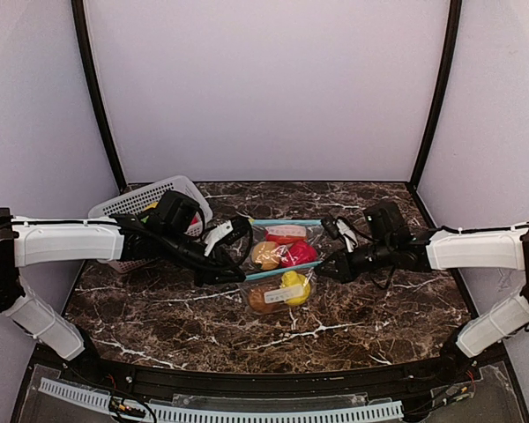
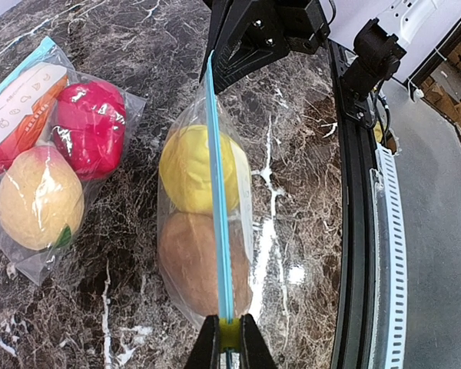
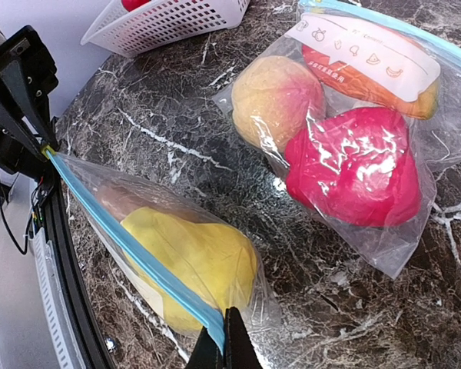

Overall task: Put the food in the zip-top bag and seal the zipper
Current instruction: Zip the zipper of the food storage bag, then place the zipper food storage bag at the center of the board.

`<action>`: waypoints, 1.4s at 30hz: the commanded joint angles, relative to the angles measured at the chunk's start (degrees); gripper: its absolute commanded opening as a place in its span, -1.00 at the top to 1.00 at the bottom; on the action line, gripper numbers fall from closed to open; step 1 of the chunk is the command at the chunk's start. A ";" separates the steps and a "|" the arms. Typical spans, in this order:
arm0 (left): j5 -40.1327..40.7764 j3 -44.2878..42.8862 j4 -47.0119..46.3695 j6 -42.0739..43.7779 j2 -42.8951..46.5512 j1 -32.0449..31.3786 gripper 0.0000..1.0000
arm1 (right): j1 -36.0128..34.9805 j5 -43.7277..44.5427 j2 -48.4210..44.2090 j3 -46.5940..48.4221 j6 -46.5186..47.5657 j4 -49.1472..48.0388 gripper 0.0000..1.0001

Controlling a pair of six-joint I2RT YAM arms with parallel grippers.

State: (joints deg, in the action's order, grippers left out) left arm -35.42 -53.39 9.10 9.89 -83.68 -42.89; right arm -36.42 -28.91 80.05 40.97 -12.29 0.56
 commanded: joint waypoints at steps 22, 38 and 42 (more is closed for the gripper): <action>18.24 -0.66 -10.70 -17.91 -1.83 1.73 -0.41 | 2.43 12.00 4.50 4.29 -6.89 3.75 -0.04; 21.48 3.58 2.54 -22.27 15.28 18.48 -0.71 | 11.60 15.39 -2.37 3.90 -4.20 8.74 -0.97; 19.50 3.47 6.93 -21.68 18.24 25.96 -0.72 | 16.36 15.24 -4.20 3.36 -3.71 10.52 -0.97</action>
State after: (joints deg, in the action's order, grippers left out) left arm -14.31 -50.61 8.43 -11.84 -68.75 -23.14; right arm -23.81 -13.87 78.11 44.36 -17.17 8.69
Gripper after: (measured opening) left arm 0.856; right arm 0.986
